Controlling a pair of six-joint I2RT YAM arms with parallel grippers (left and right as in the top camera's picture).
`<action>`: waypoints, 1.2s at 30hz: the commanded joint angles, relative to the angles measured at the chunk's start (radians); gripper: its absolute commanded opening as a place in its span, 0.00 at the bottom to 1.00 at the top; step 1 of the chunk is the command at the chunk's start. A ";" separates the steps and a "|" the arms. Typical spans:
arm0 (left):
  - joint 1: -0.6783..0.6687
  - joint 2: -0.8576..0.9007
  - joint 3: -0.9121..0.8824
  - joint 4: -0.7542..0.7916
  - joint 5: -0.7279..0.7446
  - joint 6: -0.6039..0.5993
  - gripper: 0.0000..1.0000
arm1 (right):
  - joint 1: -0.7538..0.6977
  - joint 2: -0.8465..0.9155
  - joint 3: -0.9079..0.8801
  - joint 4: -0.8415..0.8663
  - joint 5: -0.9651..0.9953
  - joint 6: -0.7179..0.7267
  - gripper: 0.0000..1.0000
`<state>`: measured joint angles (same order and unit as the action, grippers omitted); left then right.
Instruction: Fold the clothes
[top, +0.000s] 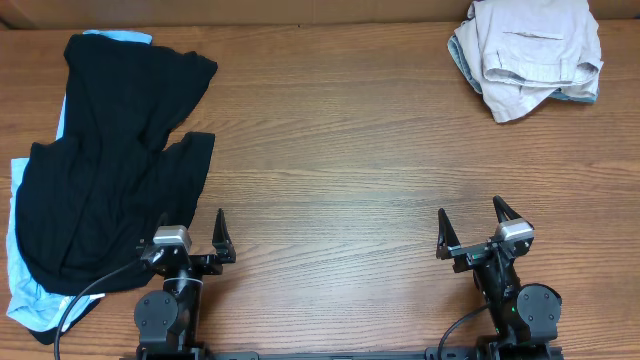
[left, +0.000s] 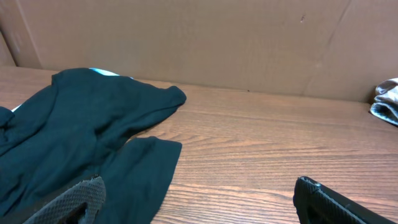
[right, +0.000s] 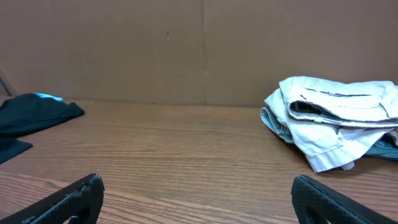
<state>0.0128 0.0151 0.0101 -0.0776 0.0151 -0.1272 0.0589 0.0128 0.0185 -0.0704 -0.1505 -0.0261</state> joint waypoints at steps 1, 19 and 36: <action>-0.006 -0.011 -0.005 0.002 0.004 0.016 1.00 | -0.002 -0.010 -0.011 0.005 0.000 0.000 1.00; -0.006 -0.011 -0.005 0.002 0.004 0.016 1.00 | -0.002 -0.010 -0.011 0.005 0.000 0.000 1.00; -0.007 -0.011 -0.005 0.004 0.025 0.013 1.00 | -0.001 -0.010 -0.010 0.025 -0.005 0.000 1.00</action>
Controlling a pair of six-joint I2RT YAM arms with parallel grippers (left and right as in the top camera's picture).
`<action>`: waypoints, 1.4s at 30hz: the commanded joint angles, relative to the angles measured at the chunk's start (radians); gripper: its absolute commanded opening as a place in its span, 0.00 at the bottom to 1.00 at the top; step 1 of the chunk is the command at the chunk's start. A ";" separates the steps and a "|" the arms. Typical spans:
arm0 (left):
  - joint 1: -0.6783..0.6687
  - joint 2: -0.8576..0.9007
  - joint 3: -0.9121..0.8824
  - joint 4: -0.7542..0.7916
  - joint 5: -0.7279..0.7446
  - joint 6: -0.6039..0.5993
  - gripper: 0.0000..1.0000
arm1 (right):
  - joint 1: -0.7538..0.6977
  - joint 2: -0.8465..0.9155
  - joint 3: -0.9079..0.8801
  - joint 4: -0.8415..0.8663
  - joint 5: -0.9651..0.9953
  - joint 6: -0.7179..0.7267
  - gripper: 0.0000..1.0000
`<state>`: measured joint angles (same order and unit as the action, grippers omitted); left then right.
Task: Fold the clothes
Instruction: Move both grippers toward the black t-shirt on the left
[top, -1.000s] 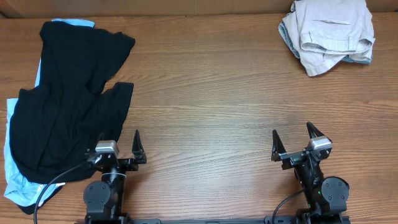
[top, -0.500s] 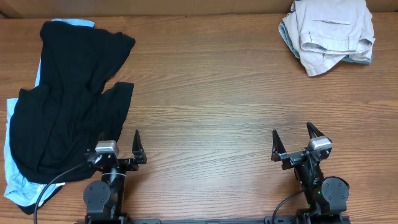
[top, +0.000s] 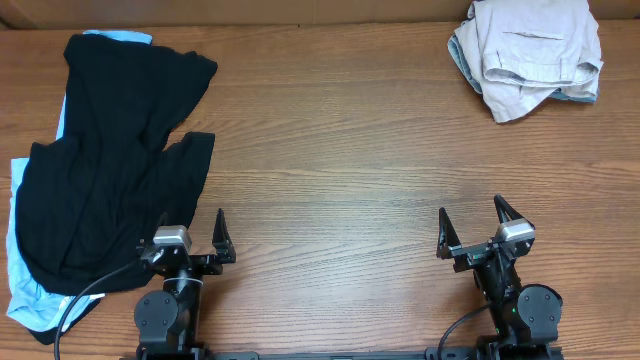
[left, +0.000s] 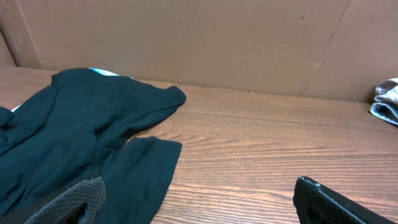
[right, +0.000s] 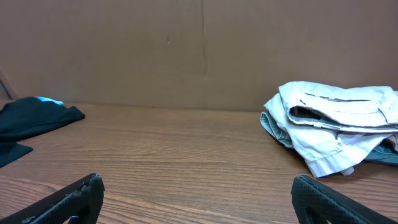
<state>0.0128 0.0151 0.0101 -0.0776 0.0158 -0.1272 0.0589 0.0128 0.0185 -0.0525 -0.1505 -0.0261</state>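
Observation:
A crumpled black garment (top: 105, 160) lies spread at the table's left, over a light blue garment (top: 22, 295) whose edges show beneath it. It also fills the left of the left wrist view (left: 74, 130). A folded pile of beige and grey clothes (top: 530, 52) sits at the far right corner, seen too in the right wrist view (right: 336, 127). My left gripper (top: 192, 232) stands open at the front edge, its left finger just over the black garment's hem. My right gripper (top: 470, 225) stands open over bare wood at the front right.
A brown cardboard wall (left: 205, 43) runs along the table's far edge. Wood-grain tabletop (top: 340, 170) stretches between the two clothing piles. Both arm bases sit at the front edge.
The right wrist view has shifted slightly, with the beige pile a little lower and further right in it. The left gripper and the clothes are unchanged.

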 joint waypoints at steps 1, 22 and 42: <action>-0.007 -0.011 -0.005 0.014 0.047 0.008 1.00 | -0.002 -0.010 -0.010 0.007 -0.021 0.000 1.00; -0.006 0.313 0.494 -0.272 0.130 0.013 1.00 | -0.002 0.210 0.400 -0.085 -0.090 0.010 1.00; -0.006 1.347 1.289 -0.737 0.122 0.241 1.00 | -0.002 1.170 1.219 -0.661 -0.396 0.011 1.00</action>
<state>0.0128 1.2781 1.2816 -0.8333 0.1425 0.0532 0.0589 1.1244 1.2163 -0.7097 -0.4019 -0.0189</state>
